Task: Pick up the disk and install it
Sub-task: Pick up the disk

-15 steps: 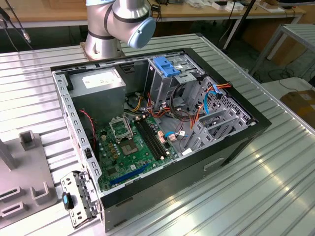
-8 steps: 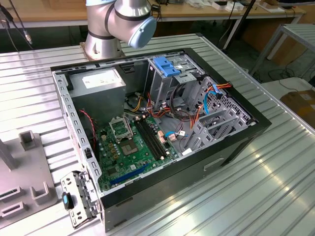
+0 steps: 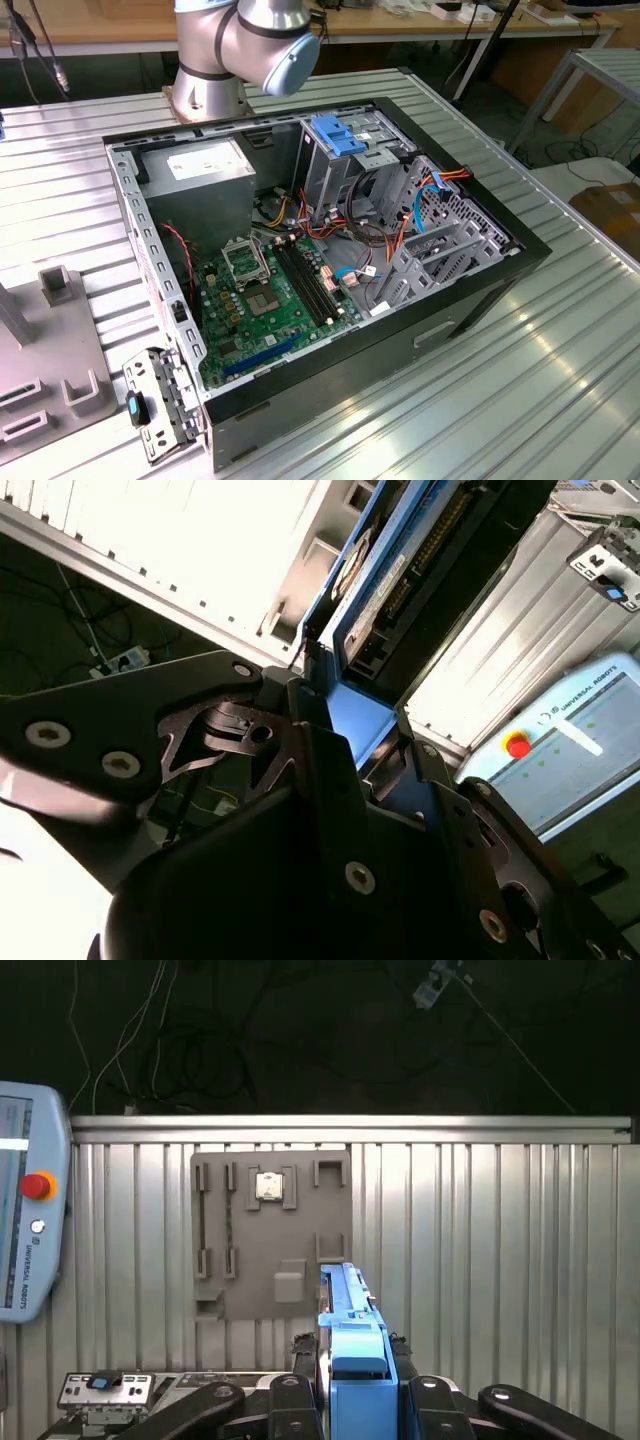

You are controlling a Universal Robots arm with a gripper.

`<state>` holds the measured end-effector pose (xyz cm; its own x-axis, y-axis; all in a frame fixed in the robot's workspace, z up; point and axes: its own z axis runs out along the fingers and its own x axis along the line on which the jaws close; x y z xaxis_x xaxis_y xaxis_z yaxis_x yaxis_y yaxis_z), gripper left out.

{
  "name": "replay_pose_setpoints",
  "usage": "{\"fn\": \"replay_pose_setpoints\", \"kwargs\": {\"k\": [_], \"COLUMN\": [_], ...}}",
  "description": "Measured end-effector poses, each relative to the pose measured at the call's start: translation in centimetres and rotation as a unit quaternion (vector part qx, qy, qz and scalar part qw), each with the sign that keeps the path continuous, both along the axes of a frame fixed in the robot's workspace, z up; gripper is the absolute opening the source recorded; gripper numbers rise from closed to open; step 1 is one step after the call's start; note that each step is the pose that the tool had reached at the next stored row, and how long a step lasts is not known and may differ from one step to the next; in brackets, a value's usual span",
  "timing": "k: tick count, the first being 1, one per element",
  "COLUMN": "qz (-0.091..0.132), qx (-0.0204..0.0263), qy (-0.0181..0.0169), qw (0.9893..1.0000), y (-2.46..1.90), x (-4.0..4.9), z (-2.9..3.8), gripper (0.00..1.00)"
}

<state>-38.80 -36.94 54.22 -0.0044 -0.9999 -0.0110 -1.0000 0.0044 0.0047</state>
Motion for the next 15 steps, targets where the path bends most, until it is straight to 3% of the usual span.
{"fn": "replay_pose_setpoints", "kwargs": {"k": [2, 6, 15], "qz": [-0.001, -0.002, -0.004], "qx": [0.0000, 0.0000, 0.0000], "qy": [0.0000, 0.0000, 0.0000], "qw": [1.0000, 1.0000, 1.0000], "y": [0.00, 0.00, -0.01], "x": [1.65, 3.83, 6.86], "z": [-0.12, -0.28, -0.61], "gripper": [0.37, 0.37, 0.37]}}
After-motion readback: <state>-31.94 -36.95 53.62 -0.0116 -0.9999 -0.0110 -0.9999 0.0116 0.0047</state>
